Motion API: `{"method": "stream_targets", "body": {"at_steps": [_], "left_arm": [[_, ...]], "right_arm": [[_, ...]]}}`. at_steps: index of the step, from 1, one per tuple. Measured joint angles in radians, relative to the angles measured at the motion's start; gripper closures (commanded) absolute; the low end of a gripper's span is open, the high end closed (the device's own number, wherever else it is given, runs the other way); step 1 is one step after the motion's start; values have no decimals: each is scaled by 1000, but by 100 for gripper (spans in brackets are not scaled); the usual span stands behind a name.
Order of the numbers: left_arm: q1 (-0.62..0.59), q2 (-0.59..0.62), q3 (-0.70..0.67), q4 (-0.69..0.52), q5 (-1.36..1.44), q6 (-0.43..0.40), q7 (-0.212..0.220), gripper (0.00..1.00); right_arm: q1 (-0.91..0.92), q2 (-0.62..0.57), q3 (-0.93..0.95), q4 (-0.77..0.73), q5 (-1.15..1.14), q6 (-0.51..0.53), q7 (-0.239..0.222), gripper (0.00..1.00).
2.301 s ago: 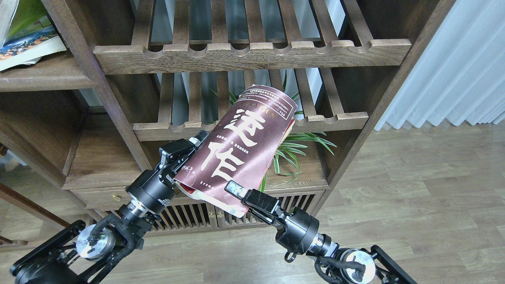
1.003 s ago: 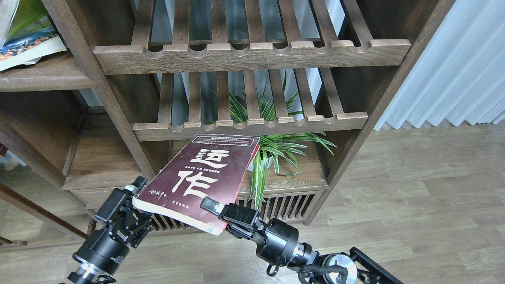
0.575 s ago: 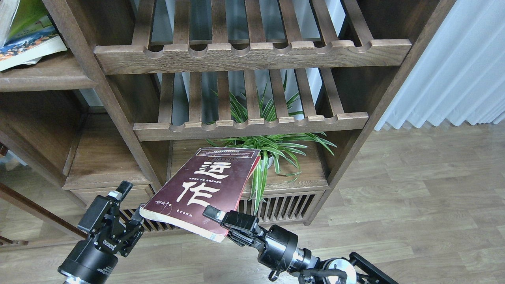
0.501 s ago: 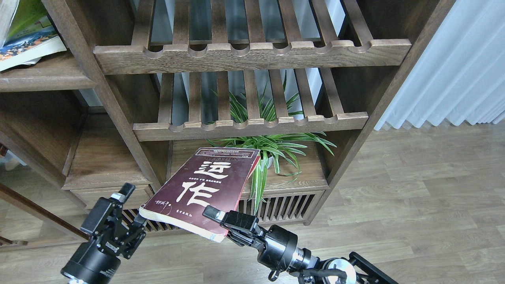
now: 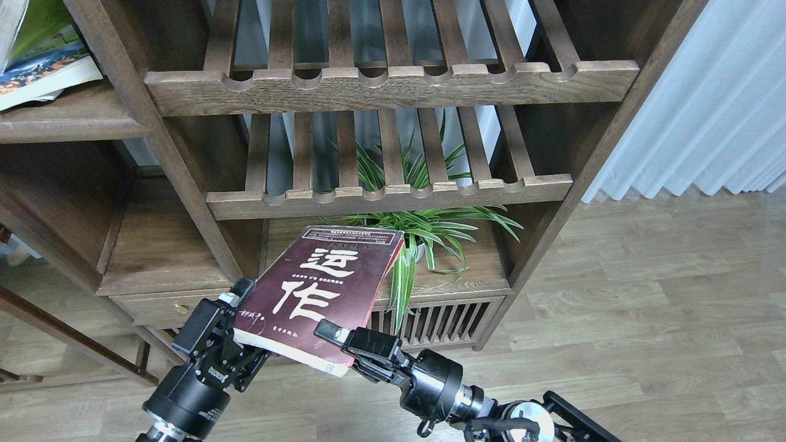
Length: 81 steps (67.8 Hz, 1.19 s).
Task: Organize books on shelf
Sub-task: 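Take the maroon book with the left gripper, releasing the right gripper, then carry the maroon book with the left gripper onto the side shelf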
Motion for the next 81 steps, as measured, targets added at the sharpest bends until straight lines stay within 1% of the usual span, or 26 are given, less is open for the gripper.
{"method": "stream_targets", "body": {"at_steps": [1,2,4,5,8,9,11,12,13,15,19,26,40,42,43,45,46,47,48,52,55,56,58,61,76,81], "left_arm": [[-3,-1,1,1,0,0,-1,34],[-5,-1,1,2,0,0,-1,44],[-10,-2,2,4,0,0,-3,50],[-13,-3,3,6,0,0,-3,56],[-17,-4,3,8,-2,0,-4,64],[-19,-5,3,9,-3,0,-5,78],[-28,-10,3,11,-7,0,-11,83],[-28,-11,3,11,-7,0,-11,90],[-30,-12,3,11,-7,0,-12,94],[-34,-14,2,11,-8,0,-14,97],[-45,-20,-4,11,-8,0,-18,100],[-69,-24,-8,11,-7,1,-18,100],[-88,-14,-14,11,18,1,11,100],[-88,-10,-15,11,20,1,15,100],[-88,-8,-16,11,21,1,16,100],[-87,-3,-18,11,22,1,19,100],[-86,0,-19,11,23,1,21,100],[-85,5,-20,10,24,1,23,100],[-85,8,-21,10,24,1,24,100],[-82,24,-27,8,25,1,28,100],[-82,35,-38,6,25,1,28,100],[-82,39,-44,5,25,1,28,100],[-81,55,-62,3,25,0,28,100],[-81,67,-71,2,25,0,28,100],[-77,155,-132,-6,24,0,30,100],[-71,201,-150,-6,24,0,46,100]], "right_arm": [[0,0,0,0,0,0,0,96],[0,0,0,1,0,0,0,96],[0,0,0,1,0,0,0,96],[0,0,0,1,0,0,0,97],[0,0,-1,2,0,0,0,96],[0,0,-1,2,0,0,0,96],[-1,0,-1,4,0,0,0,96],[-1,0,-1,4,0,0,0,96],[-1,0,-2,4,0,0,0,96],[-1,0,-4,4,0,0,0,96],[-1,0,-10,4,0,0,0,96],[-1,0,-13,6,0,0,0,96],[-1,0,-16,6,0,1,-1,94],[-1,0,-16,6,-1,1,-1,89],[-2,0,-16,6,-1,1,-2,83],[-2,0,-16,6,-2,1,-2,76],[-2,0,-16,6,-3,1,-2,66],[-1,0,-17,6,-4,1,-2,63],[-1,0,-17,5,-5,1,-2,54],[0,0,-16,2,-13,1,-2,39],[1,0,-15,-1,-26,0,-2,26],[1,0,-14,-3,-33,0,-2,10],[1,0,-12,-10,-70,0,-1,4],[1,0,-9,-16,-99,0,-1,1],[1,0,8,-82,-178,0,-1,1],[2,0,8,-101,-180,0,-1,1]]}}
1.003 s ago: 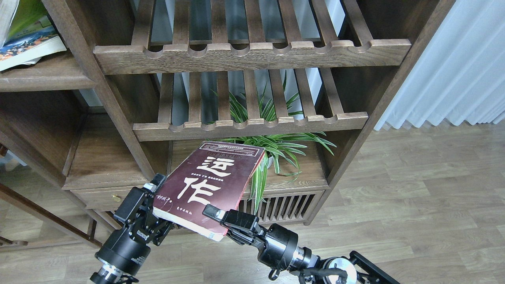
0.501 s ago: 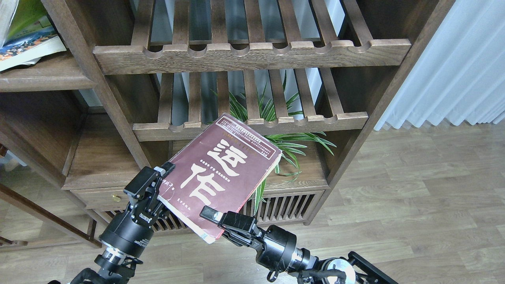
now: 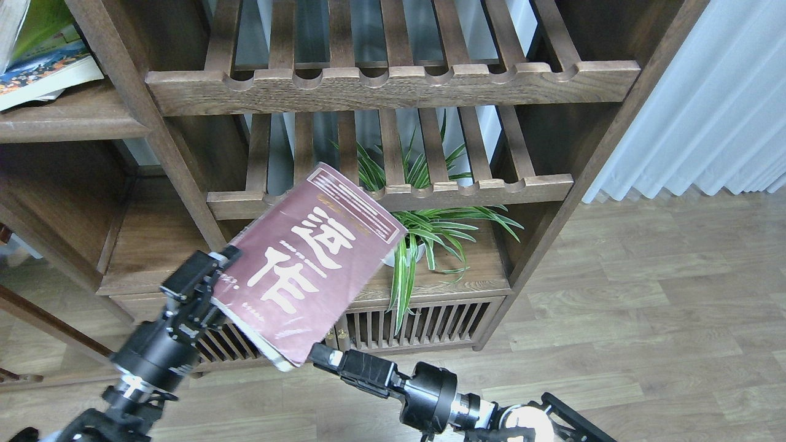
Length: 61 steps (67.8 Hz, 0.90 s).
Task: Organize books on shelf
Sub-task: 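Carry the maroon book with the left gripper onto the side shelf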
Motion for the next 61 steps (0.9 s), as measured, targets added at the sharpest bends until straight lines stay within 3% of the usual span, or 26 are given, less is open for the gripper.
{"method": "stream_targets", "body": {"at_steps": [22,43,61], "left_arm": [[67,270,-116,-22,33,0,97,100],[114,508,-321,-33,41,0,107,100],[116,642,-482,-33,42,-1,168,100]], "right_arm": [[29,0,0,-64,-1,0,0,1],[57,0,-5,-107,-1,0,0,1],[78,0,-5,-118,-1,0,0,1]]}}
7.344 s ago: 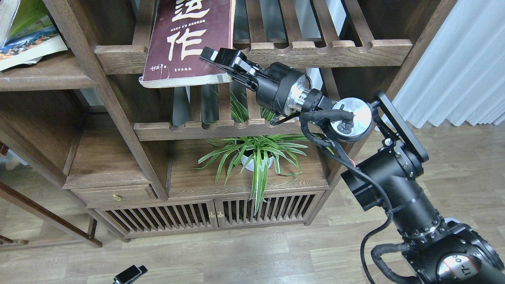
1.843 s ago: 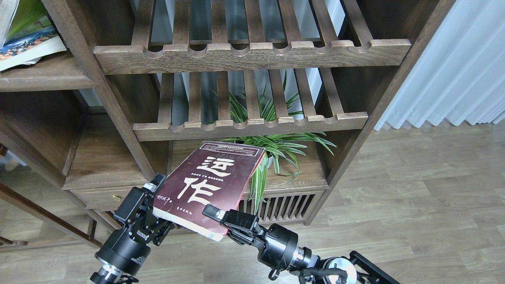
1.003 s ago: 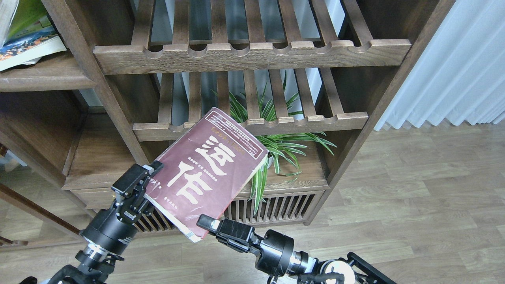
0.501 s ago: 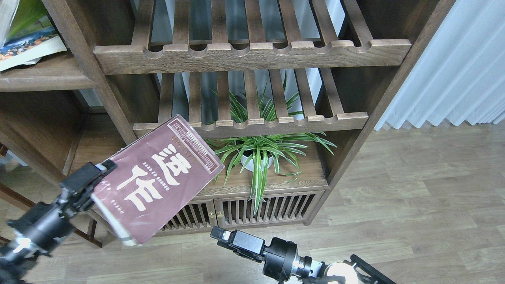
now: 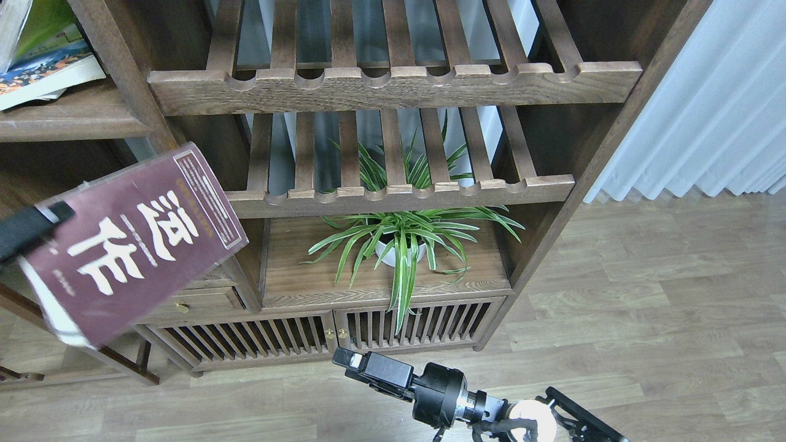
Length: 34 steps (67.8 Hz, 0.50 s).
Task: Organize books on shelf
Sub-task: 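Carry the maroon book with the left gripper onto the side shelf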
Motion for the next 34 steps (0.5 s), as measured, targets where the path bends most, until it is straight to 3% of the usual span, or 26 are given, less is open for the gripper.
{"method": "stream_targets", "body": {"at_steps": [19,34], "left_arm": [[-1,18,-159,7,0,1,109,100],[0,22,-208,27,0,1,145,100]], "right_arm": [[4,0,5,-2,0,0,0,1],[12,0,5,-3,0,0,0,1]]}}
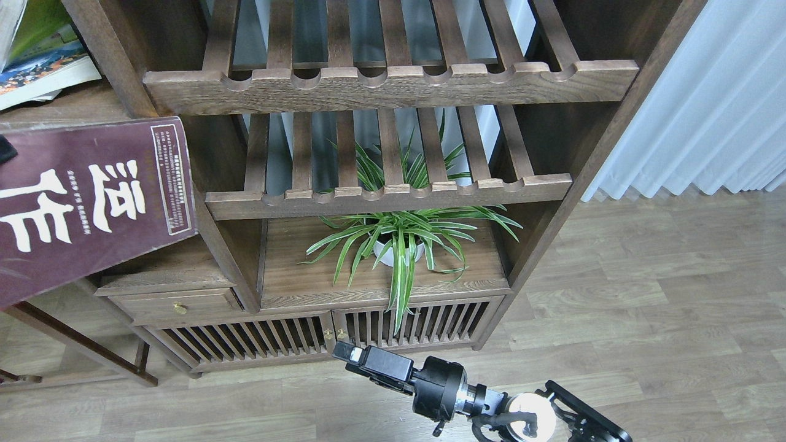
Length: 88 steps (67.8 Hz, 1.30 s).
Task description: Organize books on shelf
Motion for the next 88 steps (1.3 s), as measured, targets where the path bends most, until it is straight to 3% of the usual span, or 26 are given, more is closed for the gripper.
{"method": "stream_targets", "body": {"at_steps": [39,58,88], "left_arm": [[-1,1,-171,178,-1,1,1,100],[-13,1,-195,204,-7,0,1,100],[-247,102,-139,294,-9,0,2,100]], "right_arm": [[8,0,0,-27,-1,0,0,1],[8,0,-3,-28,-1,0,0,1],[8,0,-4,-25,-3,0,0,1]]}}
